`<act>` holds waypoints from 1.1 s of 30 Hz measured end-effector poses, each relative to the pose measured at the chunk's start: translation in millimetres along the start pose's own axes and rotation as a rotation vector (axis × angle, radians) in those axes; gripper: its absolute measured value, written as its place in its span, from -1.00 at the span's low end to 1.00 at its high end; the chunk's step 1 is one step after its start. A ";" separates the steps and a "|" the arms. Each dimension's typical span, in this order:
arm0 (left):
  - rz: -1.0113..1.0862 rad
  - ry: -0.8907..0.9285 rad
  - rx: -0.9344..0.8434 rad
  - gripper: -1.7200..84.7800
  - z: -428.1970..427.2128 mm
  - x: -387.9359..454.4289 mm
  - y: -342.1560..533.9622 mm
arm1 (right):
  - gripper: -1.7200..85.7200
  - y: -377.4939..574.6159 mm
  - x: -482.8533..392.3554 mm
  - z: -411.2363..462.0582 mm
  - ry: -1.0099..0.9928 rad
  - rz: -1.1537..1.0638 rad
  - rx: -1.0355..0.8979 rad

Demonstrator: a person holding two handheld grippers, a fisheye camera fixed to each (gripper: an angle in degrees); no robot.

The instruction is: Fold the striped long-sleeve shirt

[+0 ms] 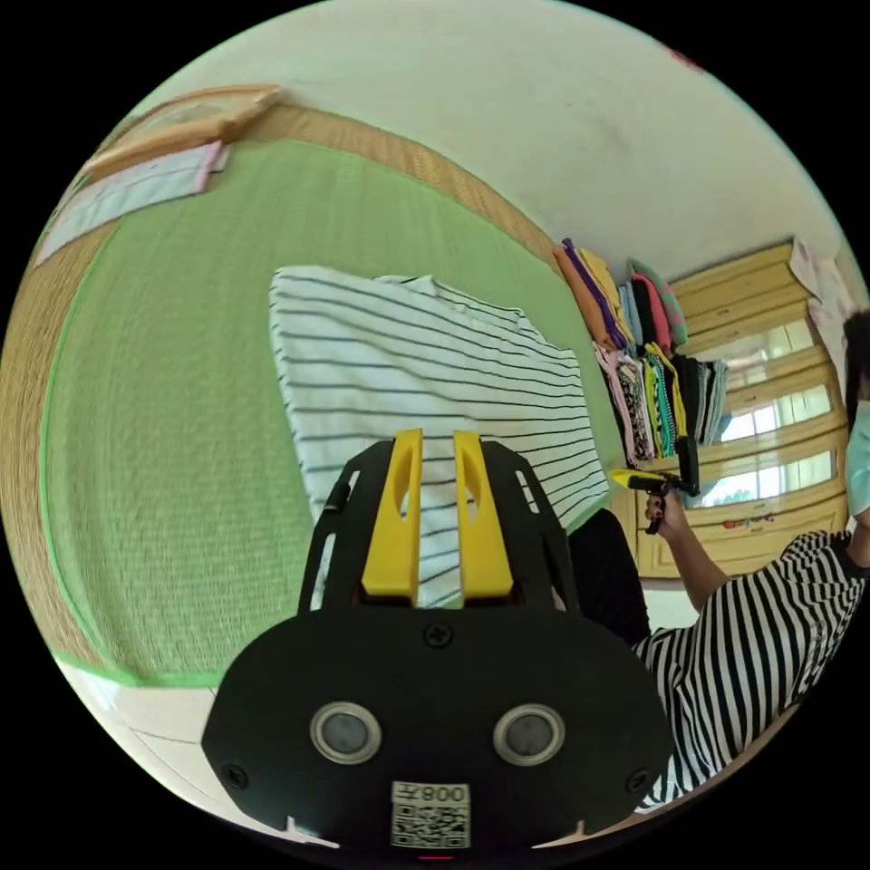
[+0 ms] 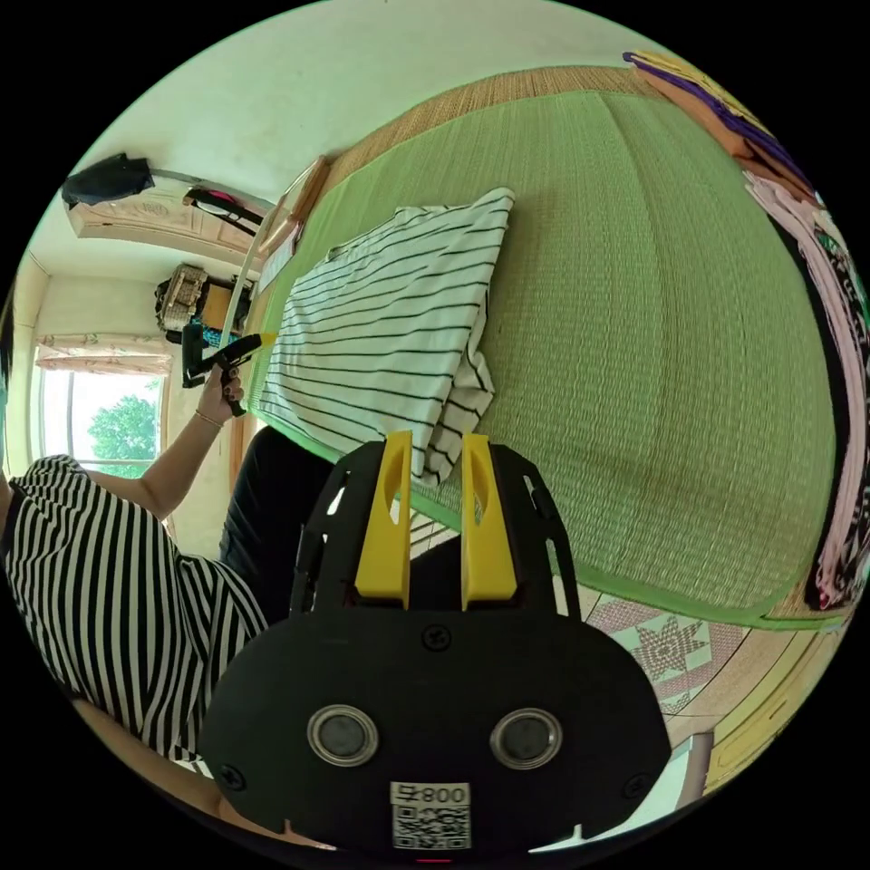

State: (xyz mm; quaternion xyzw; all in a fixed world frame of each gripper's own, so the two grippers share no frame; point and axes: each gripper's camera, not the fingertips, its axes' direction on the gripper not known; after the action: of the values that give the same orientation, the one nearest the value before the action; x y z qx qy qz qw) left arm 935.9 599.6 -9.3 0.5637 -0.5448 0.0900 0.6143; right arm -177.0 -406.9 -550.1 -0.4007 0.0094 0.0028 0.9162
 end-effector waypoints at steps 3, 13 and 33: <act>-0.196 -0.010 0.041 -0.77 -51.7 -50.4 71.1 | -0.75 24.2 5.0 9.3 -0.050 0.032 -0.003; -0.336 0.039 0.012 -0.77 -87.0 -103.6 158.0 | -0.79 30.4 -4.9 34.1 -0.008 0.007 0.029; -0.318 -0.021 -0.044 -0.91 -139.6 -51.1 150.3 | -0.93 54.2 14.3 52.8 -0.107 0.098 0.022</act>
State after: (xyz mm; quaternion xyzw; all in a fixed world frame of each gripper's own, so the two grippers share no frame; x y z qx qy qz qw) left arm 886.3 788.0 72.7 0.6301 -0.4567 -0.0264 0.6275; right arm -162.5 -331.4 -554.3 -0.3891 -0.0199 0.0690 0.9184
